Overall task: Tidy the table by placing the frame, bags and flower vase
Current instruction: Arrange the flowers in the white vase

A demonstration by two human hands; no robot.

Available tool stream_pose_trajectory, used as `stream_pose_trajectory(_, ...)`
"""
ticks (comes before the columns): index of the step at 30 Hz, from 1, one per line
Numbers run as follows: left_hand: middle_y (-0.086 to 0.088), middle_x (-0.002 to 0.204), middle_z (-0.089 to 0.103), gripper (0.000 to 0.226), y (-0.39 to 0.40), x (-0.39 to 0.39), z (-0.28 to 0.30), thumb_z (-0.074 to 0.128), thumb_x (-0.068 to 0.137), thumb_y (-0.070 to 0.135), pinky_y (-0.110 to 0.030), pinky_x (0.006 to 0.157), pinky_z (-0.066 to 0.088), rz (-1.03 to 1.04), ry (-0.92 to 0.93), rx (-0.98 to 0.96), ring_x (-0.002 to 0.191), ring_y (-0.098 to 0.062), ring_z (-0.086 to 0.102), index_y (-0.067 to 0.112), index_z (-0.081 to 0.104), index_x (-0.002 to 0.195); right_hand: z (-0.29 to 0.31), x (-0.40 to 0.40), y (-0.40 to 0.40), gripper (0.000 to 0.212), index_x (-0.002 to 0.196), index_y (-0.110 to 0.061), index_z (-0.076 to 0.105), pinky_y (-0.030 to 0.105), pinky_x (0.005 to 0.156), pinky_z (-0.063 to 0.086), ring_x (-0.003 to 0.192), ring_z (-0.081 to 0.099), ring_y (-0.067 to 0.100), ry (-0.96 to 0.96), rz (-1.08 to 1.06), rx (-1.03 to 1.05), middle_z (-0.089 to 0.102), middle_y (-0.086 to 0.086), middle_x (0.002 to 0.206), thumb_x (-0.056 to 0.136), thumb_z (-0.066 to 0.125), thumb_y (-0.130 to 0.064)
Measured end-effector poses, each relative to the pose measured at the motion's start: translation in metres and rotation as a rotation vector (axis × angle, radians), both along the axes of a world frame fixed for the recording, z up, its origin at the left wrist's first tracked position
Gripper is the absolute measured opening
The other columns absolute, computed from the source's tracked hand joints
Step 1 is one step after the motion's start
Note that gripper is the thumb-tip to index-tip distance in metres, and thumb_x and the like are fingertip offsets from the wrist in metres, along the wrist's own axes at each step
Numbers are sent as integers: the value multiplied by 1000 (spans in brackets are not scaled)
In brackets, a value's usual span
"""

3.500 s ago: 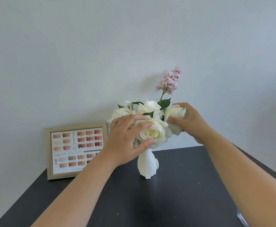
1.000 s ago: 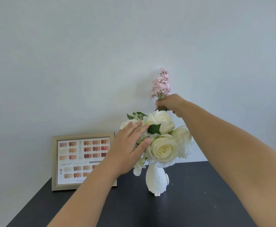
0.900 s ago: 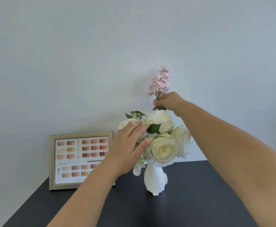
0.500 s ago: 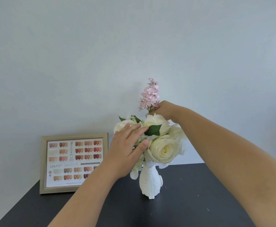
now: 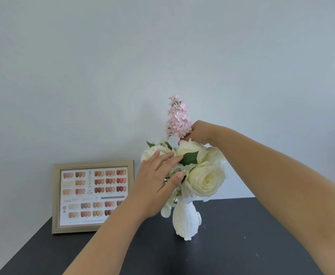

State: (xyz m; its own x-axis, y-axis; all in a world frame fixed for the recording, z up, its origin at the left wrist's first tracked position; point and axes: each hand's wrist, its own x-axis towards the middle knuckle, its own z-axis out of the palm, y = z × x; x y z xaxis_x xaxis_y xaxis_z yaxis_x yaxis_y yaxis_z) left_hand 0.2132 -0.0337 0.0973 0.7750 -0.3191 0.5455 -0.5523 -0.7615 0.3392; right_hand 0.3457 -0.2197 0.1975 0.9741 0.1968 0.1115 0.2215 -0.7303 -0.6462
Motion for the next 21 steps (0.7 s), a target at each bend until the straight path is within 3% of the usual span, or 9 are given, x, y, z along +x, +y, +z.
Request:
stream_pose_trajectory(2, 19, 157, 26, 51, 2, 1, 1, 27, 97, 59, -38, 119, 3, -8, 0, -13, 147, -3, 1, 45, 35, 146, -3, -3, 2, 19, 80, 1, 66, 20, 41, 29, 48, 33, 17, -37, -54, -57, 42, 2, 58, 82, 48, -4)
stream_pose_trajectory(5, 21, 156, 26, 53, 3, 1, 2, 26, 95, 60, -35, 119, 3, -14, -7, -25, 147, -2, 1, 46, 37, 144, -5, -9, 4, 25, 59, -11, 46, 19, 39, 30, 48, 31, 17, -41, -99, -96, 36, 2, 55, 80, 40, 0)
stream_pose_trajectory(9, 23, 156, 25, 52, 6, 2, 0, 25, 96, 61, -36, 119, 6, -34, -26, -50, 146, 1, 1, 47, 37, 144, -1, -9, 2, 20, 62, -9, 54, 17, 36, 32, 45, 36, 17, -42, -93, -130, 43, 1, 53, 78, 43, -3)
stream_pose_trajectory(13, 25, 157, 21, 55, 8, 4, -2, 22, 94, 67, -36, 119, 4, -45, -52, -88, 146, 2, -6, 49, 36, 144, -10, -7, -5, 23, 84, 4, 67, 12, 31, 27, 39, 32, 14, -27, -73, -53, 41, 1, 51, 77, 45, -1)
stream_pose_trajectory(15, 26, 158, 17, 52, 8, 3, -2, 22, 94, 66, -37, 118, 2, -41, -78, -126, 147, -1, -9, 53, 33, 143, -13, -7, -6, 15, 73, 2, 58, 13, 31, 25, 44, 33, 15, -33, -78, -77, 40, 3, 57, 80, 45, 0)
stream_pose_trajectory(18, 24, 158, 17, 47, 8, 2, 1, 26, 98, 60, -37, 118, 8, -46, -106, -319, 148, -2, 2, 53, 29, 145, -8, -8, -4, 17, 68, -5, 52, 15, 35, 32, 49, 38, 18, -63, -71, -121, 43, 4, 61, 82, 43, -1)
stream_pose_trajectory(21, 33, 149, 25, 51, 21, 5, 8, 31, 95, 63, -27, 111, 19, -60, -16, -646, 137, 15, 19, 52, 29, 144, 1, -14, -10, 28, 59, -13, 63, 23, 50, 38, 53, 45, 16, -107, -17, -180, 50, 0, 56, 85, 53, -14)
